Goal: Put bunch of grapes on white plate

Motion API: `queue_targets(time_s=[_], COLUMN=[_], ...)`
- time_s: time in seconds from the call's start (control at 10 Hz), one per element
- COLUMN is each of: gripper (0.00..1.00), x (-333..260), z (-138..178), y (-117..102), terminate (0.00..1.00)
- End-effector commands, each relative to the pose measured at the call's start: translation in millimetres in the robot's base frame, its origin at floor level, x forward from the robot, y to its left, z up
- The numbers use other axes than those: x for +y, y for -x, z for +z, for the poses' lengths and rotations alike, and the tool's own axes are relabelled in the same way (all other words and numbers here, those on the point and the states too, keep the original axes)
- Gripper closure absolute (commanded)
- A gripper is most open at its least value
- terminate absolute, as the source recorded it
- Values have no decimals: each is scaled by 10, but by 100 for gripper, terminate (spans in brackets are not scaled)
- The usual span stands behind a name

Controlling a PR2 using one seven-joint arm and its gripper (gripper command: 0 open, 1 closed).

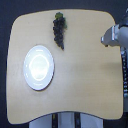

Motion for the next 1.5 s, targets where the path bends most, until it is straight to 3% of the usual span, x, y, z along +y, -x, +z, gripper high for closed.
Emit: queue_targets(time_s=[0.0,0.3,1.4], gripper=[0,0,0], x=[0,46,1434], z=[0,-60,-509], y=[0,-208,-1461], terminate=[0,0,0])
